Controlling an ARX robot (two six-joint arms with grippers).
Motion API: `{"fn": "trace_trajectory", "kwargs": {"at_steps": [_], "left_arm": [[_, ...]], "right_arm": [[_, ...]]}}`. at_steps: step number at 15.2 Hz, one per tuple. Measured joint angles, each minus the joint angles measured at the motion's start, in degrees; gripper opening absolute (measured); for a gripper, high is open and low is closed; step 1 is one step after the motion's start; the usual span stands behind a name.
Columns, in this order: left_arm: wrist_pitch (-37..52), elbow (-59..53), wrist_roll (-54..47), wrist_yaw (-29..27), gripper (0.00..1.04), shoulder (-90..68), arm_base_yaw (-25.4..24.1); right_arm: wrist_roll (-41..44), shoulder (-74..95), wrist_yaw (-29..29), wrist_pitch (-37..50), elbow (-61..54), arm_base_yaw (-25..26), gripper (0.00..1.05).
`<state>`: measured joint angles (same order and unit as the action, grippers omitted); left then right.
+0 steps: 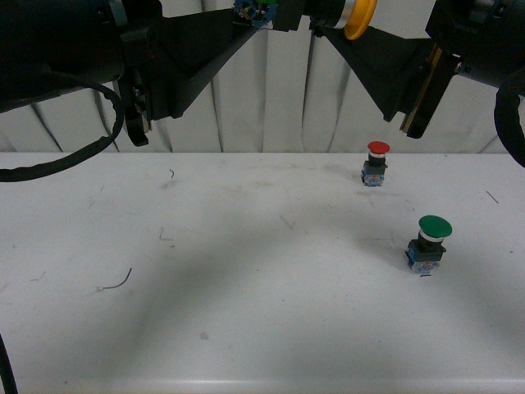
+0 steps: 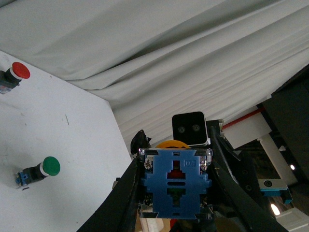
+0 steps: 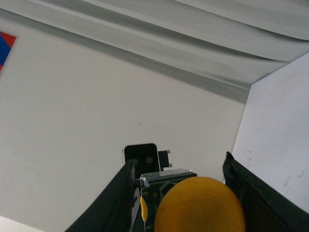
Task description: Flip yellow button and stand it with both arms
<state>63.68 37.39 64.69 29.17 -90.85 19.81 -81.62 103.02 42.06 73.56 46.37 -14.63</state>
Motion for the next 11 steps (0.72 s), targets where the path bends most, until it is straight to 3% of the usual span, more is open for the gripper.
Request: {"fn": "trace_trajectory", "kwargs": {"at_steps": [2,9,10,11], "left_arm": [[0.7,0.0,0.9,0.5,0.34,0.0,-0.5],[0.4,0.0,0.9,0.7,0.34,0.0,-1.0],[0.3,0.0,1.2,0.7,0.38,0.0,-1.1],[0.2,0.0,1.3,0.7,0.53,0.0,-1.1]], "right_arm": [[-0.6,0.3,-0.3,-0.2,0.3,-0.3,0.37],[-1.7,1.1,-0.9,-0.2,0.8,-0.7,0.36],[-1.8,1.1,-0.8,-0.2,0.8,-0.7,0.36],[-2.0,1.2,-0.3,-0.2,0.8,-0.7,0.36]]}}
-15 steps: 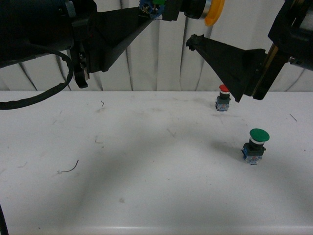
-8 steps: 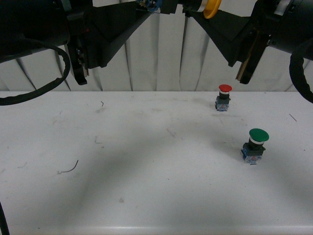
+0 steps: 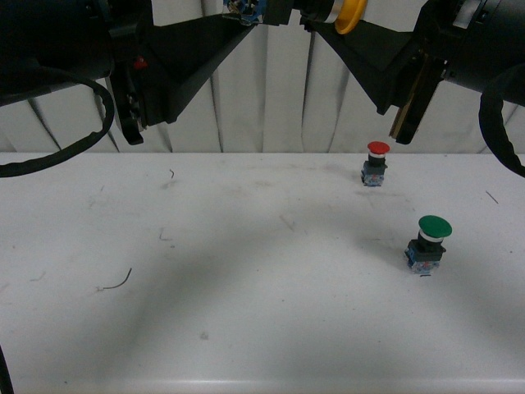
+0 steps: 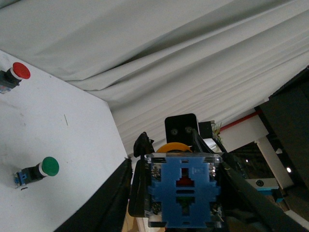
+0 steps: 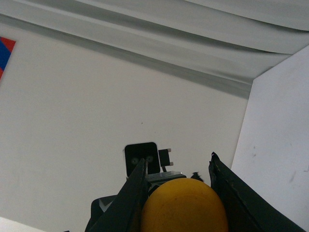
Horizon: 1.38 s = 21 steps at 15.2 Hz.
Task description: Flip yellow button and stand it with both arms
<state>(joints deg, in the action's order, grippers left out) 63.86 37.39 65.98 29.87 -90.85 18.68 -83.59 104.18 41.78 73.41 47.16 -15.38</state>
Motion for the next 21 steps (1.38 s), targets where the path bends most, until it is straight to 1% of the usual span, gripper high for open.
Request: {"fn": "trace_trajectory", "kwargs": {"at_steps": [1,3,4,5,6,7,9,11,13,14,15,16,17,18,19,21], "left_arm": [[-0.3,0.0,0.0,0.0,0.64,0.0,0.0],[-0.5,0.0,0.0,-0.2,0.80,0.0,0.0],[-0.9,0.0,0.0,-0.6,0.93,0.0,0.0],[-0.9,0.0,0.0,-0.8,1.00,-0.2,-0.2],[-1.1,0.1,0.0,-0.9,0.97,-0.7,-0.9],[-1.1,0.3,0.1,-0.9,0.98,-1.4,-1.9],[-1.0,0.9,0.7,-0.4,0.98,-2.2,-6.1],[-0.9,1.0,1.7,0.6,0.98,-2.0,-12.1],[-2.4,-0.8,1.2,4.3,0.98,2.2,-20.6],[-5.3,-1.8,-0.7,6.4,0.98,6.4,-25.5],[-10.0,-3.0,-3.9,7.2,0.98,10.4,-29.3],[-13.4,-4.9,-7.8,7.6,0.98,14.4,-32.6],[-17.8,-7.1,-12.6,9.4,0.98,19.5,-36.0],[-22.3,-9.9,-19.9,13.0,0.98,28.4,-40.9],[-24.0,-11.3,-24.7,18.1,0.98,35.7,-45.9],[-27.6,-11.5,-30.4,27.2,0.98,43.1,-55.8]], "right_arm": [[0.0,0.0,0.1,0.2,0.0,0.1,0.36],[-0.2,0.0,0.0,0.1,0.0,0.1,0.35],[-0.4,0.0,0.0,0.1,0.1,0.4,0.35],[-0.4,0.0,-0.2,0.1,0.2,0.4,0.35],[-0.4,0.0,-0.2,0.1,0.2,0.4,0.35],[-0.4,0.0,-0.2,0.1,0.2,0.5,0.35],[-0.5,0.0,-0.3,-0.1,0.2,0.9,0.35],[-0.8,0.0,-0.7,0.2,0.4,2.3,0.35],[-0.8,0.0,-0.8,0.2,0.5,2.8,0.35],[-0.8,0.0,-0.9,0.1,0.5,2.8,0.35],[-0.5,0.0,-1.0,0.1,0.5,2.9,0.35],[-0.1,-0.1,-1.2,0.1,0.5,3.1,0.35],[0.6,-0.1,-1.5,0.2,0.5,3.5,0.35],[0.8,-0.1,-1.7,0.1,0.6,4.2,0.35],[1.0,-0.1,-1.7,0.1,0.9,4.2,0.35],[1.4,-0.1,-1.7,0.2,1.1,4.5,0.35]]}}
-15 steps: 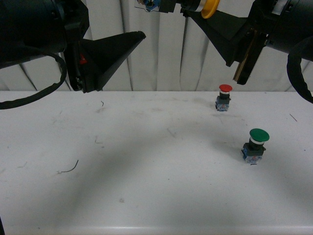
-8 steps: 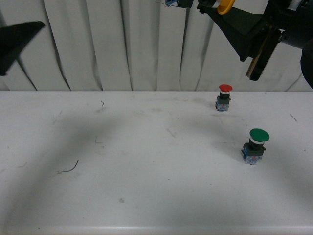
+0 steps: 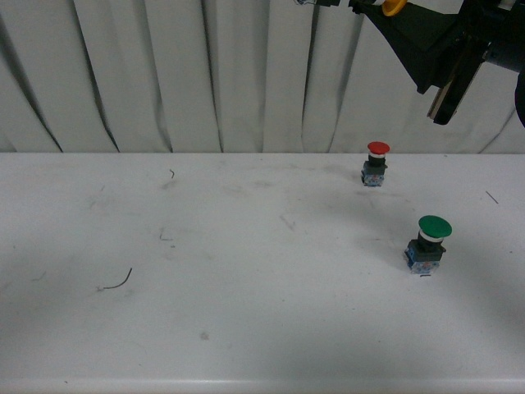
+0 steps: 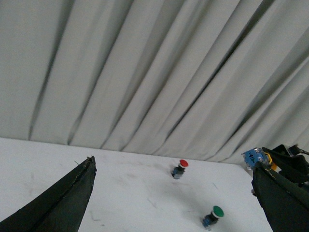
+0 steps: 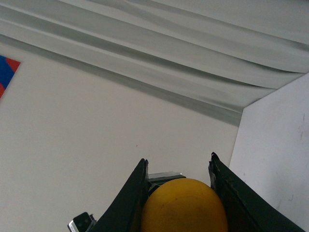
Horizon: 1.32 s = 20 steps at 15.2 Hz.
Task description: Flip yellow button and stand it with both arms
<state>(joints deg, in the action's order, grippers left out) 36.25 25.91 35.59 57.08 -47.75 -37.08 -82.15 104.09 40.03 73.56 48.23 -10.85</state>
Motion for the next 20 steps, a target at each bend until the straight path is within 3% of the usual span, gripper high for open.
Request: {"fn": "trace_trajectory", "kwargs": {"at_steps": [2,3,5,7,10,13,19,20], "left_arm": [[1.3,-0.2,-1.3,5.6,0.98,1.0,-7.9],[-10.6,0.4,-7.5,-2.3,0.89,4.5,-6.9],[-23.3,-4.2,-22.7,-16.3,0.67,14.2,0.0],[-25.4,-9.4,-31.0,-25.7,0.45,19.7,6.7],[-25.9,-11.6,-32.9,-30.0,0.33,22.3,10.3],[-26.9,-15.5,-34.6,-38.2,0.02,28.4,18.6],[-29.4,-21.2,-34.7,-49.6,0.02,36.0,29.7],[-36.1,-21.6,-34.6,-55.3,0.02,40.7,34.8]], "right_arm": [[0.6,0.0,-0.2,0.0,0.0,0.0,0.35],[0.8,0.0,-0.2,0.0,0.0,0.0,0.35],[1.1,0.0,-0.2,0.0,0.0,-0.1,0.35],[1.4,0.0,-0.3,0.0,0.0,0.0,0.35],[1.7,0.0,-0.3,0.0,0.1,0.0,0.35],[2.3,0.0,-0.2,0.0,0.2,0.0,0.35],[3.3,0.0,-0.1,0.0,0.2,-0.1,0.35],[3.6,0.0,-0.2,0.0,0.2,-0.4,0.35]]}}
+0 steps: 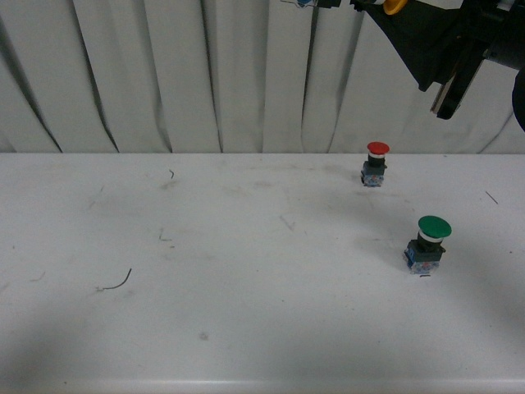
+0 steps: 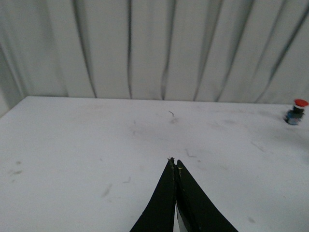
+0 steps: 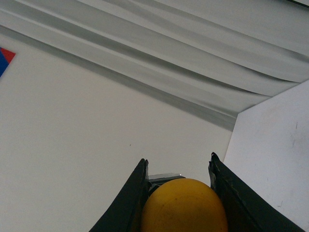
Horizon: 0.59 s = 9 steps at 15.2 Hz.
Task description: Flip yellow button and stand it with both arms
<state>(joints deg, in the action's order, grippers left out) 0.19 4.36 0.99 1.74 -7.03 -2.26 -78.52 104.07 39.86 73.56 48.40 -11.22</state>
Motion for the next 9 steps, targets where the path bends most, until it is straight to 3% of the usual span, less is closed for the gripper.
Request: {"fn": "trace_trajectory", "kwargs": {"at_steps": [1,9], "left_arm": [[-1.2,-1.1,-0.1,-0.5,0.02,3.7,2.8],[0.0,-3.8,-0.2,-1.8,0.02,6.6,2.3]], "right_arm": [[0.2,0.0,0.0,-0.2,0.0,0.0,0.35],[1.0,0.0,0.2,0.0,0.0,-0.8,0.35]]}}
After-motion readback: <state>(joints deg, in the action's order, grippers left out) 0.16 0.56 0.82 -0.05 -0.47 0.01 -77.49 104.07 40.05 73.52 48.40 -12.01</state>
